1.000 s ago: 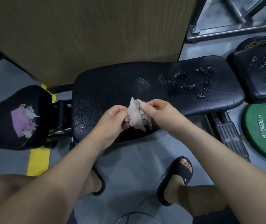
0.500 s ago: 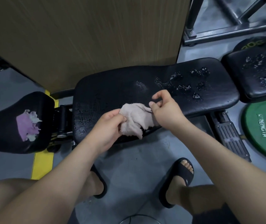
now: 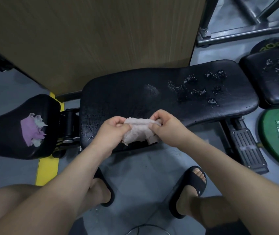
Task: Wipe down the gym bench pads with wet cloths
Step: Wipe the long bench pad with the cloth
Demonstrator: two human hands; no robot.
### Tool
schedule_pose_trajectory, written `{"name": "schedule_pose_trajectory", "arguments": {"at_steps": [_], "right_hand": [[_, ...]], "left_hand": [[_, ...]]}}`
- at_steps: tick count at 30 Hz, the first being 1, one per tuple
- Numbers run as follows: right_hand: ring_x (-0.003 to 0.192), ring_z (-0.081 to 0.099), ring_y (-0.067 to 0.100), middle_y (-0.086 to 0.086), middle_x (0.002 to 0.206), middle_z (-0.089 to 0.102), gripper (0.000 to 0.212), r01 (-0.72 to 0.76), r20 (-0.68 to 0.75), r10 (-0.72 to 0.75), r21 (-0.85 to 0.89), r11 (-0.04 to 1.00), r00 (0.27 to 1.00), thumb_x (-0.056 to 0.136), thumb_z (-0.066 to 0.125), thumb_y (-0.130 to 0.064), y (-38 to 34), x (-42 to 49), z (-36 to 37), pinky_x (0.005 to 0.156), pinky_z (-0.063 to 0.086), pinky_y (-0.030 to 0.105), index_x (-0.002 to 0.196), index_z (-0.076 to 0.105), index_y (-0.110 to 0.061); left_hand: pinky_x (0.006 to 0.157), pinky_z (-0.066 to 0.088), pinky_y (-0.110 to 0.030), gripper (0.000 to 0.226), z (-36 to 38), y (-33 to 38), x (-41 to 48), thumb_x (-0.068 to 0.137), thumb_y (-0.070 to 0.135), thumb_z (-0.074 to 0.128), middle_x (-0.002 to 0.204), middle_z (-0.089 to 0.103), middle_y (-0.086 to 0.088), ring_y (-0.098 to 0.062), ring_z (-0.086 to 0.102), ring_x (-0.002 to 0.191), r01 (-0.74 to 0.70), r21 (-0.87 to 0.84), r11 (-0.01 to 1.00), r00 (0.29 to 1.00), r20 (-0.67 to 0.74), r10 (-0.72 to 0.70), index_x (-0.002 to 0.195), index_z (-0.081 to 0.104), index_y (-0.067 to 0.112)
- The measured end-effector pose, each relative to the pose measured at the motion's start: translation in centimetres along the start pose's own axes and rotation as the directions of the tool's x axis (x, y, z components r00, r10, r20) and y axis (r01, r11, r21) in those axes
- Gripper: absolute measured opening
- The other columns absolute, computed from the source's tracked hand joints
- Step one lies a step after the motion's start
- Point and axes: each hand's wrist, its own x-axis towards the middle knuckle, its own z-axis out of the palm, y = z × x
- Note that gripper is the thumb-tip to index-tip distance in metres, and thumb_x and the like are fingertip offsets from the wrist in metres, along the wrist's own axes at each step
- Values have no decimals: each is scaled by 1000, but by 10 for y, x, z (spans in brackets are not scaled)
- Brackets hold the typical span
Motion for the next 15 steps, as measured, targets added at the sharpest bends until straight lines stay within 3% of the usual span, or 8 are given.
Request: {"name": "schedule_pose_trajectory", "arguments": {"at_steps": [2, 4, 6, 7, 9, 11, 13, 15], "right_hand": [[52, 56, 7, -4, 71, 60, 9, -19, -30, 19, -9, 1000, 999, 94, 60, -17, 4, 9, 0, 51, 45, 24, 102, 56, -21], [73, 66, 20, 1, 83, 65, 11, -50, -131, 25, -195, 979, 991, 90, 54, -17, 17, 21, -3, 61, 48, 33, 98, 52, -24], [94, 54, 32, 5, 101, 57, 14, -75, -280, -130, -618, 783, 951, 86, 57, -14, 34, 29, -3, 75, 42, 39, 98, 51, -20], [94, 47, 33, 7, 105, 51, 17, -72, -317, -236, -721, 689, 919, 84, 61, -13, 41, 30, 0, 76, 39, 40, 98, 53, -18], [90, 44, 33, 10, 106, 47, 17, 31, -305, -396, -758, 652, 866, 84, 64, -14, 45, 27, 12, 72, 42, 42, 98, 55, -14], [91, 46, 35, 12, 110, 50, 17, 139, -235, -461, -754, 642, 856, 87, 62, -21, 49, 22, 28, 73, 48, 47, 101, 59, -12], [106, 51, 41, 16, 126, 55, 27, 165, -166, -477, -799, 578, 863, 91, 61, -29, 56, 17, 44, 89, 50, 51, 113, 64, -15], [131, 44, 48, 18, 147, 49, 39, 144, -133, -429, -820, 554, 894, 97, 52, -36, 65, 18, 56, 107, 42, 56, 132, 63, -20]], "left_hand": [[75, 54, -42, 10, 0, -5, 4, 92, 3, 65, 77, 73, -4, -20, 64, 74, -19, 10, 1000, 1000, -21, 19, 97, 71, 9], [74, 52, -31, 14, 2, -10, 11, 91, 9, 66, 74, 71, 8, -12, 61, 70, -37, 141, 989, 996, -74, 48, 99, 70, 20], [77, 51, -27, 16, 2, -15, 18, 91, 15, 64, 81, 67, 10, -9, 59, 70, -67, 316, 946, 986, -123, 111, 104, 69, 24], [81, 51, -28, 18, 1, -17, 21, 92, 15, 62, 87, 67, 9, -9, 59, 74, -100, 379, 920, 978, -135, 162, 106, 69, 23], [93, 48, -29, 21, -1, -20, 27, 92, 14, 60, 103, 65, 4, -13, 60, 93, -185, 508, 841, 949, -129, 287, 111, 68, 20], [102, 38, -27, 26, -2, -25, 34, 93, 15, 58, 117, 61, -1, -21, 51, 113, -248, 621, 744, 914, -105, 392, 117, 66, 18], [110, 33, -30, 30, -1, -30, 43, 94, 19, 56, 129, 56, -3, -25, 44, 125, -274, 664, 696, 891, -98, 444, 123, 64, 17], [119, 30, -40, 36, 0, -36, 50, 96, 24, 55, 142, 50, -4, -26, 38, 136, -289, 711, 641, 868, -87, 488, 131, 60, 17]]}}
